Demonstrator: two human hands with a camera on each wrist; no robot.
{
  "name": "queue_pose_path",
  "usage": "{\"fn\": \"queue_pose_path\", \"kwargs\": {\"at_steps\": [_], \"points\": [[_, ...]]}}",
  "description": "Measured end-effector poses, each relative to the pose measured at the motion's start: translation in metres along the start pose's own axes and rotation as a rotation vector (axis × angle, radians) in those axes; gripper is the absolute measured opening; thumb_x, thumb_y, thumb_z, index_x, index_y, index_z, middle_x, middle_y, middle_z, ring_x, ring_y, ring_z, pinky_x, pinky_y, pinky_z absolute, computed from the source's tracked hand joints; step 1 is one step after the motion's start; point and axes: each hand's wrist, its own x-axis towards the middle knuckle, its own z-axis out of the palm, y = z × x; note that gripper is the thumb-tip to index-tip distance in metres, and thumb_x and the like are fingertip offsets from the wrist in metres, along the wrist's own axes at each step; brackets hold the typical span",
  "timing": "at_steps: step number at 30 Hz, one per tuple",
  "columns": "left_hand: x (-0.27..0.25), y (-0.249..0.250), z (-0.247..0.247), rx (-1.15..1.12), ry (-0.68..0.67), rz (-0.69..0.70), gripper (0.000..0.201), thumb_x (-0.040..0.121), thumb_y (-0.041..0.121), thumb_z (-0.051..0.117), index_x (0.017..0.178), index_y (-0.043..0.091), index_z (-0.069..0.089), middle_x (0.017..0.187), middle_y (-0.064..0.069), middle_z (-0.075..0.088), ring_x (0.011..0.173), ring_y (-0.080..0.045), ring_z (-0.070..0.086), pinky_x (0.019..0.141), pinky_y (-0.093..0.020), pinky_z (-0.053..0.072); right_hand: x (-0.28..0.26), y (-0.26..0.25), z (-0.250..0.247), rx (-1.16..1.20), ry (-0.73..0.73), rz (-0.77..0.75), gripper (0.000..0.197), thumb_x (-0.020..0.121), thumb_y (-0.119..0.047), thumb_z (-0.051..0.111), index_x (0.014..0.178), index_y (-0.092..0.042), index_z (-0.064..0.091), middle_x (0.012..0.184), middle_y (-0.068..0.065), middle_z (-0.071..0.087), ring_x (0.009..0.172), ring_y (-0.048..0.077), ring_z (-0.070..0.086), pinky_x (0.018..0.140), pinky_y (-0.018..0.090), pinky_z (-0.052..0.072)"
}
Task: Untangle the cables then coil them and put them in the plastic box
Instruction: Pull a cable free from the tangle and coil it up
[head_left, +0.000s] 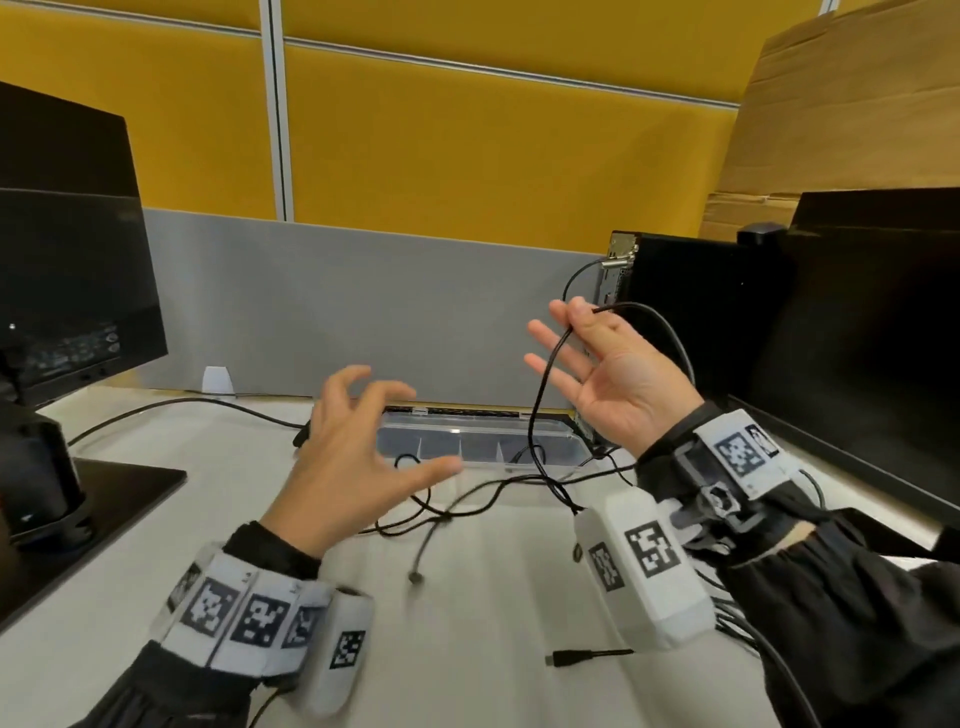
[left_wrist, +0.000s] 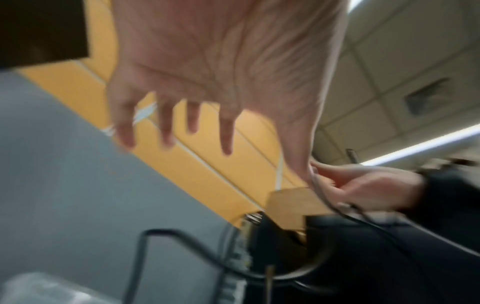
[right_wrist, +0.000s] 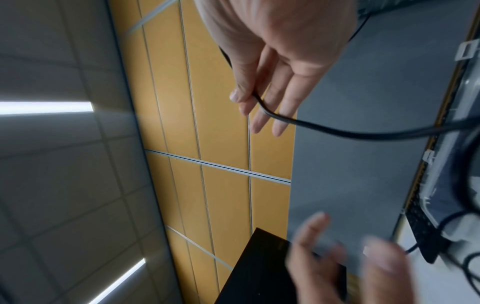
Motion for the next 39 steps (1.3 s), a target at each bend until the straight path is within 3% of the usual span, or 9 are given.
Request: {"fn": "queue_pose_path", "kwargs": {"at_steps": [2,8,12,19,26,31,33,36,39], "points": [[-0.009,0.027,0.009,0.027,0.097,0.195,0.053,0.062,0.08,0.047,0.097,0.04,0.05,0.118,0.016,0.036,0.114,-0.001,0.034,0.094,-0.03,0.024,0.001,0.005,0.005,0.02,-0.007,0.005,0.003,0.089,-0.009,0.057,0.091,-0.01,0.056,0.087,0.007,0.073,0.08,0.023,0.072,0.064,0.041,0.06],[-0.008,0.053,0.041,0.125,-0.251,0.29,0.029,0.084,0.063,0.043,0.081,0.034,0.05,0.083,0.014,0.058,0.084,-0.001,0.048,0.088,-0.026,0.024,-0.001,0.004,0.006,0.049,0.001,0.005,0.003,0.091,-0.007,0.055,0.092,-0.009,0.053,0.089,0.01,0.071,0.079,0.024,0.072,0.062,0.04,0.06],[-0.002,0.046,0.041,-0.145,-0.308,0.284,0.022,0.094,0.036,0.048,0.082,0.019,0.056,0.062,0.005,0.05,0.059,-0.008,0.044,0.057,-0.019,0.032,-0.001,-0.008,-0.005,0.02,0.045,-0.028,0.004,0.091,-0.007,0.055,0.094,-0.008,0.053,0.093,0.011,0.071,0.081,0.025,0.072,0.06,0.039,0.059],[0.019,0.034,0.002,-0.424,-0.177,0.313,0.025,0.083,0.044,0.051,0.073,0.025,0.064,0.07,0.008,0.062,0.059,0.001,0.047,0.059,-0.015,0.037,0.012,-0.012,-0.047,-0.469,0.081,-0.144,0.028,0.092,-0.012,0.057,0.111,0.008,0.053,0.084,0.01,0.067,0.071,0.022,0.07,0.065,0.034,0.059],[0.043,0.007,-0.054,-0.518,0.254,0.134,0.028,0.095,0.018,0.048,0.076,0.028,0.066,0.057,0.021,0.057,0.052,0.001,0.044,0.052,-0.012,0.041,0.02,-0.012,-0.093,-1.141,0.033,0.174,0.02,0.088,-0.008,0.061,0.076,-0.005,0.046,0.062,0.012,0.06,0.035,0.013,0.049,0.061,0.042,0.06],[0.051,-0.01,-0.054,-0.499,0.259,0.027,0.021,0.095,0.024,0.049,0.082,0.025,0.066,0.045,0.014,0.037,0.046,-0.004,0.029,0.044,-0.017,0.027,0.01,-0.017,-0.101,-1.317,-0.16,0.543,0.016,0.095,-0.016,0.052,0.085,-0.005,0.055,0.06,0.005,0.06,0.042,0.012,0.051,0.062,0.035,0.059],[0.05,-0.009,-0.042,-0.535,0.235,-0.002,0.021,0.095,0.024,0.048,0.084,0.025,0.066,0.043,0.015,0.038,0.047,-0.006,0.026,0.045,-0.02,0.024,0.007,-0.009,-0.094,-1.356,-0.166,0.462,0.015,0.096,-0.022,0.05,0.098,-0.01,0.058,0.075,0.005,0.064,0.052,0.012,0.056,0.059,0.032,0.059],[0.046,-0.001,-0.026,-0.584,0.188,0.004,0.022,0.095,0.025,0.049,0.084,0.025,0.068,0.044,0.015,0.033,0.047,-0.006,0.024,0.045,-0.019,0.022,0.004,0.009,-0.073,-1.459,-0.161,0.044,0.027,0.096,-0.036,0.045,0.108,-0.016,0.056,0.087,-0.003,0.06,0.07,0.008,0.057,0.058,0.021,0.054],[0.04,0.013,-0.012,-0.593,0.108,0.032,0.021,0.095,0.024,0.048,0.09,0.021,0.069,0.043,0.017,0.038,0.043,0.0,0.033,0.046,-0.009,0.03,-0.004,0.024,-0.04,-1.268,-0.193,-0.209,0.031,0.099,-0.035,0.034,0.106,-0.019,0.06,0.094,-0.01,0.061,0.092,0.009,0.059,0.076,0.019,0.048]]}}
